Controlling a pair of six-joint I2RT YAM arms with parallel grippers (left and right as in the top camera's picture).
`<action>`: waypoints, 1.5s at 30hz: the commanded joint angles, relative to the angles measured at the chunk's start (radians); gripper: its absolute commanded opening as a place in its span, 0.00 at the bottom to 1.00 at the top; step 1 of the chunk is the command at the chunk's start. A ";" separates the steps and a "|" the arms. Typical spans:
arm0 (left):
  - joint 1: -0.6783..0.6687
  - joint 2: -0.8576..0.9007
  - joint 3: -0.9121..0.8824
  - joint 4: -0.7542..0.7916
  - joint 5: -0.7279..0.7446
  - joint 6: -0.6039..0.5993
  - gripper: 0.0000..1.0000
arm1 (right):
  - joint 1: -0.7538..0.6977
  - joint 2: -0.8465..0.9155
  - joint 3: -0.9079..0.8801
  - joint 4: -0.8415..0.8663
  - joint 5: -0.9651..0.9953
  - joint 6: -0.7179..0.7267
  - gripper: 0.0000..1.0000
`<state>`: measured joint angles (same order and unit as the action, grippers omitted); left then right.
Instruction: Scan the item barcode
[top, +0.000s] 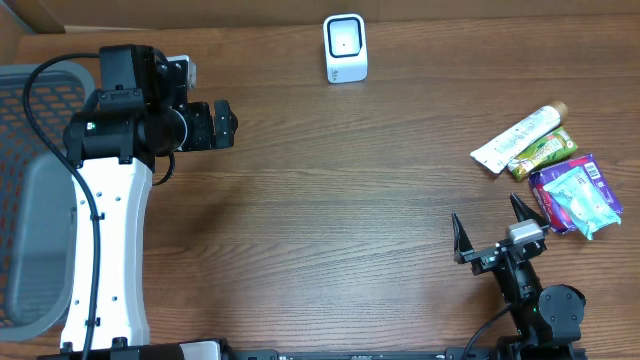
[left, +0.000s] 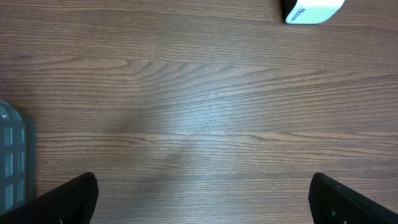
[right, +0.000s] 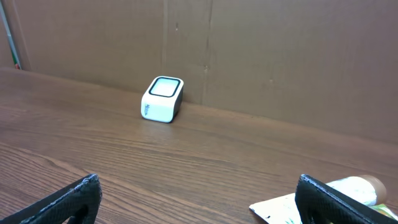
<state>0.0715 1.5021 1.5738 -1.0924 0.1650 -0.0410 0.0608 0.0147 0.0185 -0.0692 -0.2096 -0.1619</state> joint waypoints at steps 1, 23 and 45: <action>-0.006 0.003 0.018 -0.001 0.008 0.023 1.00 | 0.005 -0.011 -0.010 0.004 0.008 -0.003 1.00; -0.007 -0.141 0.009 0.001 -0.112 0.023 1.00 | 0.005 -0.012 -0.010 0.003 0.008 -0.003 1.00; -0.007 -0.986 -1.027 0.873 -0.015 0.093 1.00 | 0.005 -0.012 -0.010 0.004 0.008 -0.003 1.00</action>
<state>0.0715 0.5922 0.6567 -0.2707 0.1314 0.0349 0.0605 0.0147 0.0185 -0.0711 -0.2096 -0.1616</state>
